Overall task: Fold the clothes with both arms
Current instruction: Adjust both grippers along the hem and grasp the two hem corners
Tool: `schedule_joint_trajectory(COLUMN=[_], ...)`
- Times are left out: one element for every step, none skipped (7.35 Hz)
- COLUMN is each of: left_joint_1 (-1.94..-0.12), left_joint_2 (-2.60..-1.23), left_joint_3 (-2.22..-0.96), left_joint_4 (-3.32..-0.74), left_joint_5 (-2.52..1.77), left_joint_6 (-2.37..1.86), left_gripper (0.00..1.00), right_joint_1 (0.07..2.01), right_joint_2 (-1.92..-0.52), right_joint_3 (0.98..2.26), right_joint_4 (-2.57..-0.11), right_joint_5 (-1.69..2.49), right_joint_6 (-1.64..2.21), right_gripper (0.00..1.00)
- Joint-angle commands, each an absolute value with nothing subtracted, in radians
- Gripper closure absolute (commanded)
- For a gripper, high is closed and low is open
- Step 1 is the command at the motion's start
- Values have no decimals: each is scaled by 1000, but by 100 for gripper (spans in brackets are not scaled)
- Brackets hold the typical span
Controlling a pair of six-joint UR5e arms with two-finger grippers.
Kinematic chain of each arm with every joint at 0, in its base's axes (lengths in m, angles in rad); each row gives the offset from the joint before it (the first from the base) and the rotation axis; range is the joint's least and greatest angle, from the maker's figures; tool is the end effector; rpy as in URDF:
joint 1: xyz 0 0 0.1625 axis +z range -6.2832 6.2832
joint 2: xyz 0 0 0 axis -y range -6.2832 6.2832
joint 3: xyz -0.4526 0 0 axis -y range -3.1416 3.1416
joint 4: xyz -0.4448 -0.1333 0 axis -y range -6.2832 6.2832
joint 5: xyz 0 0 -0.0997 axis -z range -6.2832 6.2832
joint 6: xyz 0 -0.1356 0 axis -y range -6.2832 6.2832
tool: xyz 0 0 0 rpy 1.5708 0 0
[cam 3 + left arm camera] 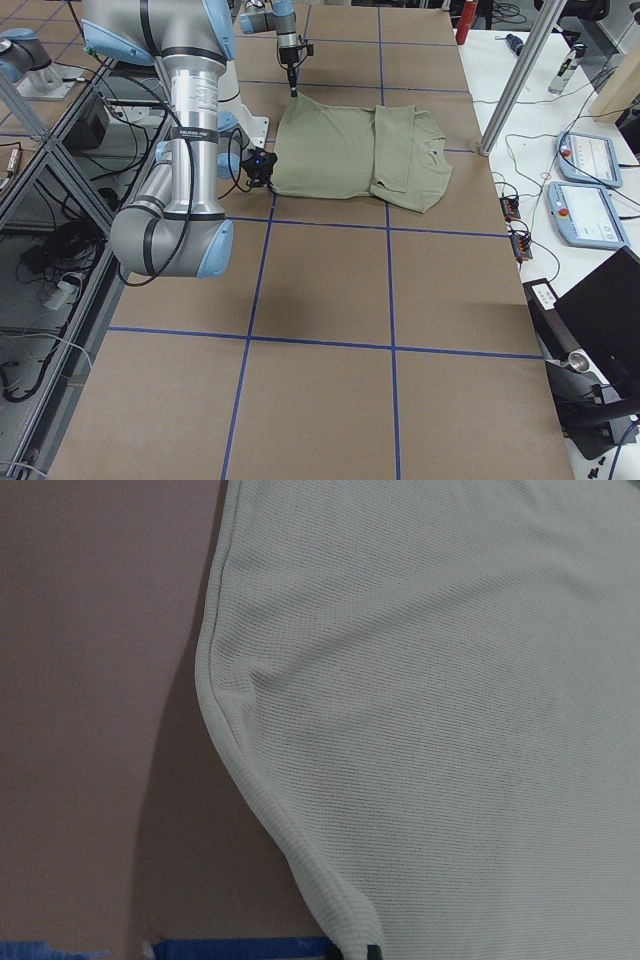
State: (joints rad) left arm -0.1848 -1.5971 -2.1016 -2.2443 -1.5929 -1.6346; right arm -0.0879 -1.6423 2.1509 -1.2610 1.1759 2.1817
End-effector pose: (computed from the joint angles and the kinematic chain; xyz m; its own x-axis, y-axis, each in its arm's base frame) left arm 0.5172 -0.2292 0.3310 0.3169 -0.1241 -0.9403 0.1838 0.9806 -0.0675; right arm -0.5300 -0.1395 0.4101 0.4436 0.4924 0.7488 -0.5533 0.8078 -0.2034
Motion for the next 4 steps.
schedule_joint_trajectory(left_joint_1=[-187, -207, -254, -262], left_joint_2=[-1595, -1586, -1589, -1597], left_joint_3=[-2124, -2196, -2301, -2430], left_joint_4=[-2238, -2197, -2058, -1936], left_joint_5=[-1611, -1684, -1794, -1859], left_joint_6=[-1623, -1621, -1621, -1621], left_gripper=[100, 100, 100, 100], right_joint_1=[-69, -37, -37, -47], right_joint_2=[-1632, -1594, -1588, -1585], right_joint_3=[2349, 2421, 2510, 2633], right_joint_4=[-1542, -1607, -1653, -1787], right_joint_5=[1242, 1299, 1325, 1368], right_joint_6=[2119, 2103, 2065, 2047], right_gripper=[100, 100, 100, 100])
